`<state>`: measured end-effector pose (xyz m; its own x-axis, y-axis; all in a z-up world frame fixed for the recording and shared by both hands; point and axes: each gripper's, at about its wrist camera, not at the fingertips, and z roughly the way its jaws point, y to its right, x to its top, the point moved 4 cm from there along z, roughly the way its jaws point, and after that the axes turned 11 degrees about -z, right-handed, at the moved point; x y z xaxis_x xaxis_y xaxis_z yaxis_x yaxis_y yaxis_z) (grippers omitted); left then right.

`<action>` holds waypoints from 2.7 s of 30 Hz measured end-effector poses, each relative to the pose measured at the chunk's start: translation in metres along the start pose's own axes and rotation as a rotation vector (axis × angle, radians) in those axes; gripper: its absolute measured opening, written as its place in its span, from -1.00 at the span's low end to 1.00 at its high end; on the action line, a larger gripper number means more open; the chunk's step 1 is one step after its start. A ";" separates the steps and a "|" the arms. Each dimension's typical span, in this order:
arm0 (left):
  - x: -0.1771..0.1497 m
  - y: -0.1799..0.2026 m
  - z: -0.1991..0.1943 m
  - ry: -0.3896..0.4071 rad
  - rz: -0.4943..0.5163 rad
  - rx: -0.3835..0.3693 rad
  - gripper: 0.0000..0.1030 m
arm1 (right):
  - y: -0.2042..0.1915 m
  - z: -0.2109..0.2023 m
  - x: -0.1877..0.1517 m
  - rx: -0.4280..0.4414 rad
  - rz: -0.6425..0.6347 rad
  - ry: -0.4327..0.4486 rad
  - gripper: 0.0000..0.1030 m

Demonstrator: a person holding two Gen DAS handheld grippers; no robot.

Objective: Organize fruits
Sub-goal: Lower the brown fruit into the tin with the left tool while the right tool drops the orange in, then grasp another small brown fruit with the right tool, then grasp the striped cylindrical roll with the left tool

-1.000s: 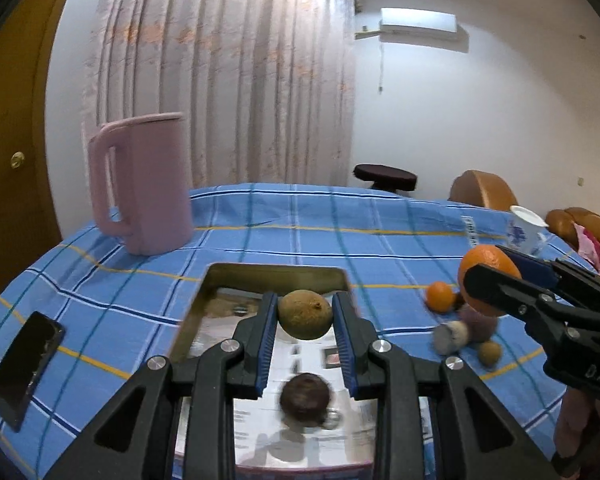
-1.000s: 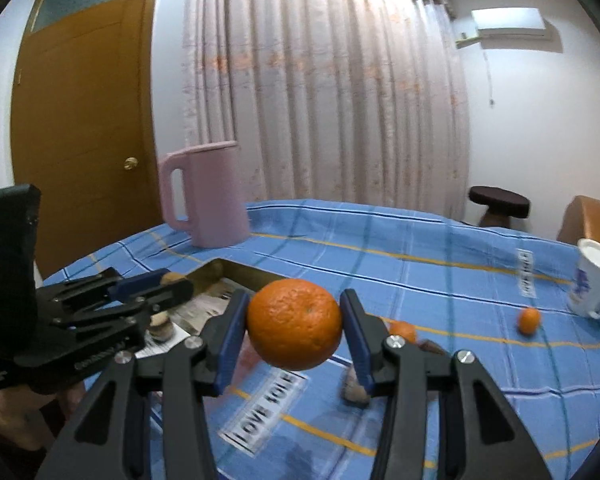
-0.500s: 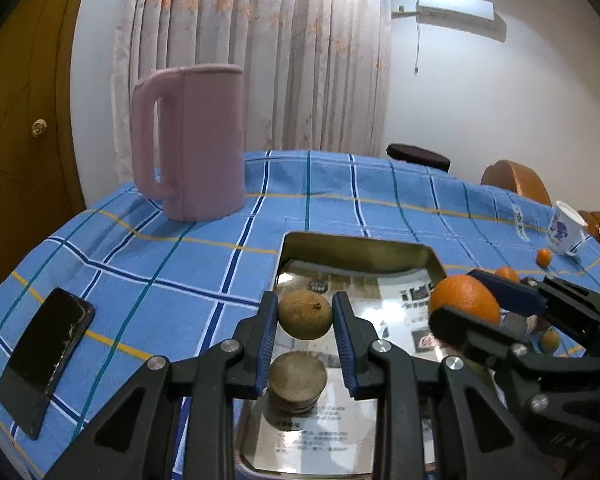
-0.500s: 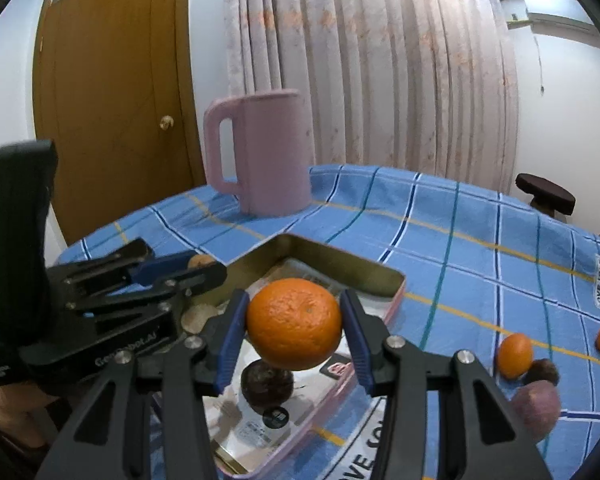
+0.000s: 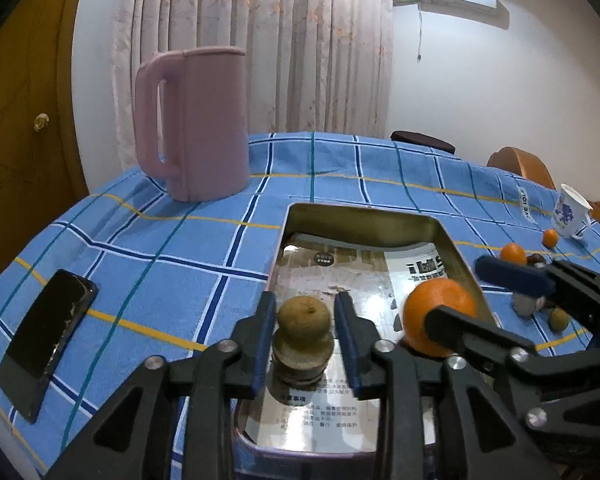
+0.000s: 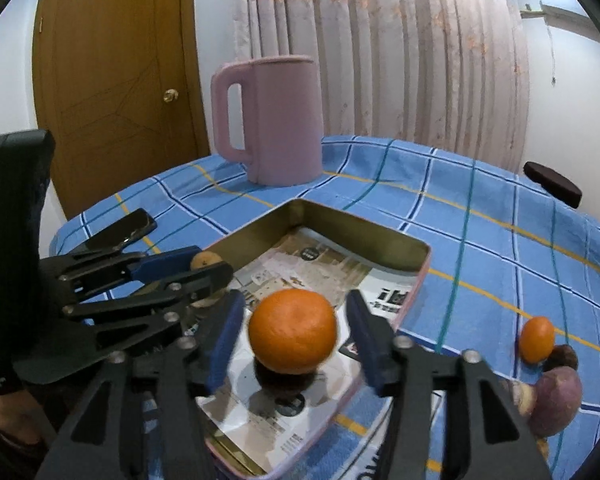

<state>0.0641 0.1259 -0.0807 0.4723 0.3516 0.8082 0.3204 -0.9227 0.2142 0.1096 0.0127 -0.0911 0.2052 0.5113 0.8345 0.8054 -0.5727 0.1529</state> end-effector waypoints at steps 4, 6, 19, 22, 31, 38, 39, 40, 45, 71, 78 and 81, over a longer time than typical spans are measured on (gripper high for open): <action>0.000 0.010 -0.012 0.025 0.003 -0.013 0.19 | 0.015 -0.024 -0.006 -0.026 0.038 0.023 0.44; 0.001 0.018 -0.019 0.041 0.006 -0.032 0.19 | 0.030 -0.047 -0.015 -0.073 0.058 0.035 0.44; -0.024 0.109 -0.029 -0.011 0.137 -0.194 0.20 | 0.118 -0.098 -0.087 -0.282 0.244 -0.144 0.20; -0.031 0.120 -0.024 -0.033 0.164 -0.200 0.20 | 0.117 -0.082 -0.092 -0.251 0.239 -0.197 0.11; -0.038 0.146 -0.012 -0.072 0.191 -0.229 0.20 | 0.120 -0.067 -0.105 -0.154 0.298 -0.249 -0.43; -0.043 0.171 0.002 -0.121 0.220 -0.246 0.20 | 0.139 -0.097 -0.107 -0.267 0.317 -0.177 -0.44; -0.044 0.174 0.005 -0.130 0.224 -0.242 0.20 | 0.144 -0.100 -0.108 -0.277 0.327 -0.173 -0.44; -0.045 0.176 0.008 -0.140 0.225 -0.243 0.20 | 0.147 -0.102 -0.109 -0.282 0.334 -0.167 -0.44; -0.047 0.185 0.023 -0.212 0.226 -0.254 0.20 | 0.162 -0.108 -0.114 -0.282 0.380 -0.149 -0.44; -0.040 0.200 0.043 -0.236 0.215 -0.289 -0.26 | 0.153 -0.115 -0.106 -0.278 0.322 -0.078 -0.43; -0.036 0.199 0.034 -0.181 0.212 -0.298 -0.26 | 0.146 -0.122 -0.100 -0.291 0.288 -0.036 -0.43; -0.034 0.199 0.029 -0.153 0.209 -0.305 -0.26 | 0.145 -0.123 -0.099 -0.295 0.281 -0.025 -0.43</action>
<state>0.1355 -0.0653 -0.0816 0.6258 0.1492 0.7656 -0.0432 -0.9734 0.2250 0.1375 -0.2002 -0.0865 0.4107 0.3219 0.8531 0.5227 -0.8497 0.0690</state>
